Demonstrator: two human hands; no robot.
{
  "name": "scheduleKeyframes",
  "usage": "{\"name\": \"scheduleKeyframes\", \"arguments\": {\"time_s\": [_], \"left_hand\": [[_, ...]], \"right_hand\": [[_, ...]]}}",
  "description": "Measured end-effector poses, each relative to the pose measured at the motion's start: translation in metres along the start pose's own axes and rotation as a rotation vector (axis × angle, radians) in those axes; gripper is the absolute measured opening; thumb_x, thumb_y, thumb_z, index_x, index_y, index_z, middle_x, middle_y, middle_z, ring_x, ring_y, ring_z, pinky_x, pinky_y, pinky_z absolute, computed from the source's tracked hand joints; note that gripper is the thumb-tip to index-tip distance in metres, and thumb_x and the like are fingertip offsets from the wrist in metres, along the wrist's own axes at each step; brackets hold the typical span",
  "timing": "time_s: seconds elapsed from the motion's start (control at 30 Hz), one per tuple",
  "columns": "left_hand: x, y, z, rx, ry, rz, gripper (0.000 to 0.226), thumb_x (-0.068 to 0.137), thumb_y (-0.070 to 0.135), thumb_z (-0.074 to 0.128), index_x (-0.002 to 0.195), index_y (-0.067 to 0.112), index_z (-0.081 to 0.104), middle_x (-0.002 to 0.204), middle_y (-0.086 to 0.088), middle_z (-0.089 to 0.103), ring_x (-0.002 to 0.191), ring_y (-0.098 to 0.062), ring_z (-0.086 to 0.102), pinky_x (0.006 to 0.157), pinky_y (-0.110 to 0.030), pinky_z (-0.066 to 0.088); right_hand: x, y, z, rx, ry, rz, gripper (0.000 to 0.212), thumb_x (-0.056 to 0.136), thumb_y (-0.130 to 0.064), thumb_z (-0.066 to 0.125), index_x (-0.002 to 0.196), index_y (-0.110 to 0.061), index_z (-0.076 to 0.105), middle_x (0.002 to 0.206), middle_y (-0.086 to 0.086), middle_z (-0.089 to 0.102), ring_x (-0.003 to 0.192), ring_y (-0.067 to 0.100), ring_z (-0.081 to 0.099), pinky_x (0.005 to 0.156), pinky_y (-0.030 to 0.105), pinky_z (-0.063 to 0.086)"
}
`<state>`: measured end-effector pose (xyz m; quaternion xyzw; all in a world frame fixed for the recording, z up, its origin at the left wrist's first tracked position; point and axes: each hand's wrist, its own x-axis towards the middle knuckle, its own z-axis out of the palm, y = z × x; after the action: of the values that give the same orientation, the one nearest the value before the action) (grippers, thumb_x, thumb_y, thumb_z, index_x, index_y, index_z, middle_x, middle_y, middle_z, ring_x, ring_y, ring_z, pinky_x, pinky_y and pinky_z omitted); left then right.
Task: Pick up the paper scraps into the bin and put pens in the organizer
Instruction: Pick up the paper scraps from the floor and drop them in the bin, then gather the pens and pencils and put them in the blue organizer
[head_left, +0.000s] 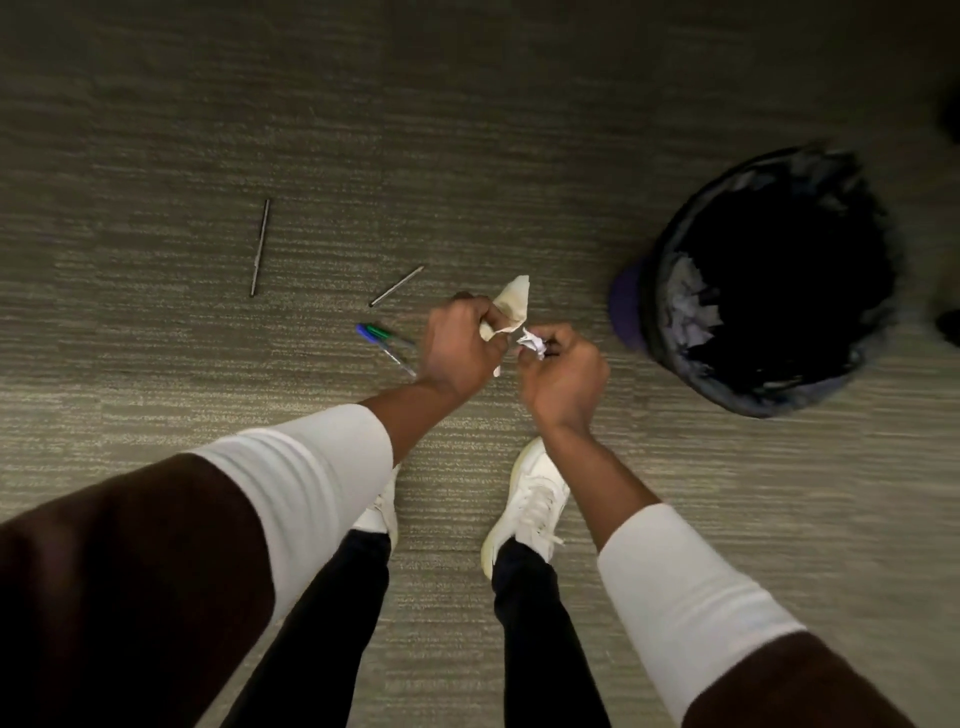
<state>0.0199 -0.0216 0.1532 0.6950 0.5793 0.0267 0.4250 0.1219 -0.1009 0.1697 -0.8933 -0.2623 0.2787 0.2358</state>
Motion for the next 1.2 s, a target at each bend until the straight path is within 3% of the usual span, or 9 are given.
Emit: {"name": "scheduleKeyframes", "arguments": {"time_s": [0.2, 0.3, 0.37, 0.53, 0.63, 0.8, 0.93, 1.07, 1.2], "left_hand": [[-0.016, 0.078, 0.007, -0.092, -0.001, 0.067, 0.013, 0.082, 0.022, 0.086, 0.088, 0.015, 0.076, 0.084, 0.008, 0.069, 0.075, -0.011, 0.057, 0.073, -0.024, 0.04], [-0.019, 0.119, 0.017, -0.123, -0.055, 0.088, 0.018, 0.086, 0.025, 0.086, 0.097, 0.014, 0.077, 0.096, 0.0, 0.075, 0.081, -0.013, 0.061, 0.073, -0.025, 0.046], [-0.02, 0.148, 0.027, -0.137, -0.058, 0.102, 0.015, 0.087, 0.023, 0.085, 0.096, 0.014, 0.078, 0.095, -0.001, 0.075, 0.078, -0.013, 0.058, 0.071, -0.027, 0.047], [-0.019, 0.206, 0.05, -0.143, -0.15, 0.14, 0.025, 0.09, 0.01, 0.077, 0.115, 0.012, 0.079, 0.114, -0.008, 0.08, 0.102, -0.026, 0.073, 0.095, -0.035, 0.058], [-0.018, 0.219, 0.06, -0.146, -0.189, 0.148, 0.036, 0.094, 0.01, 0.073, 0.13, 0.013, 0.074, 0.123, -0.012, 0.078, 0.112, -0.03, 0.073, 0.102, -0.039, 0.058], [-0.021, 0.203, 0.06, -0.175, -0.124, 0.098, 0.039, 0.101, 0.016, 0.059, 0.139, 0.016, 0.064, 0.114, -0.015, 0.078, 0.105, -0.036, 0.073, 0.095, -0.044, 0.061], [-0.029, 0.16, 0.054, -0.2, -0.173, 0.033, 0.017, 0.101, 0.013, 0.061, 0.111, 0.018, 0.074, 0.093, -0.008, 0.08, 0.08, -0.031, 0.077, 0.076, -0.046, 0.066], [-0.045, 0.106, 0.046, -0.095, -0.201, -0.043, 0.014, 0.097, 0.01, 0.067, 0.102, 0.019, 0.076, 0.095, 0.0, 0.079, 0.085, -0.022, 0.076, 0.081, -0.043, 0.066], [-0.059, 0.049, 0.031, 0.059, -0.255, -0.157, 0.018, 0.101, 0.013, 0.059, 0.097, 0.017, 0.076, 0.094, 0.001, 0.077, 0.085, -0.02, 0.073, 0.082, -0.043, 0.066]], "right_hand": [[0.001, -0.01, -0.077, 0.129, 0.138, 0.118, 0.02, 0.085, -0.018, 0.085, 0.104, -0.022, 0.079, 0.095, -0.001, 0.082, 0.082, 0.017, 0.077, 0.078, 0.037, 0.064], [0.019, 0.001, -0.112, 0.165, 0.219, 0.185, 0.031, 0.085, -0.012, 0.086, 0.114, -0.019, 0.077, 0.1, 0.0, 0.081, 0.078, 0.011, 0.075, 0.061, 0.007, 0.057], [0.035, 0.011, -0.135, 0.177, 0.269, 0.233, 0.03, 0.085, -0.012, 0.086, 0.113, -0.017, 0.078, 0.099, 0.001, 0.081, 0.075, 0.009, 0.074, 0.053, 0.003, 0.05], [0.079, 0.041, -0.178, 0.043, 0.314, 0.302, 0.026, 0.09, -0.024, 0.078, 0.114, -0.015, 0.078, 0.107, 0.011, 0.081, 0.096, 0.025, 0.076, 0.072, 0.018, 0.042], [0.1, 0.053, -0.188, 0.002, 0.296, 0.349, 0.037, 0.096, -0.028, 0.071, 0.129, -0.013, 0.071, 0.122, 0.017, 0.076, 0.115, 0.033, 0.071, 0.093, 0.031, 0.052], [0.107, 0.062, -0.188, -0.069, 0.247, 0.285, 0.031, 0.093, -0.02, 0.072, 0.123, -0.013, 0.073, 0.117, 0.015, 0.077, 0.113, 0.033, 0.072, 0.098, 0.036, 0.055], [0.086, 0.061, -0.171, -0.096, 0.226, 0.104, 0.016, 0.094, -0.014, 0.068, 0.107, -0.017, 0.076, 0.11, 0.011, 0.076, 0.093, 0.024, 0.075, 0.085, 0.021, 0.048], [0.051, 0.054, -0.141, -0.081, 0.178, -0.086, 0.015, 0.092, -0.009, 0.064, 0.101, -0.012, 0.076, 0.105, 0.011, 0.073, 0.079, 0.017, 0.066, 0.082, 0.029, 0.052], [0.014, 0.049, -0.098, -0.118, -0.072, -0.208, 0.012, 0.092, -0.006, 0.069, 0.099, -0.013, 0.076, 0.102, 0.007, 0.075, 0.078, 0.017, 0.069, 0.076, 0.032, 0.058]]}}
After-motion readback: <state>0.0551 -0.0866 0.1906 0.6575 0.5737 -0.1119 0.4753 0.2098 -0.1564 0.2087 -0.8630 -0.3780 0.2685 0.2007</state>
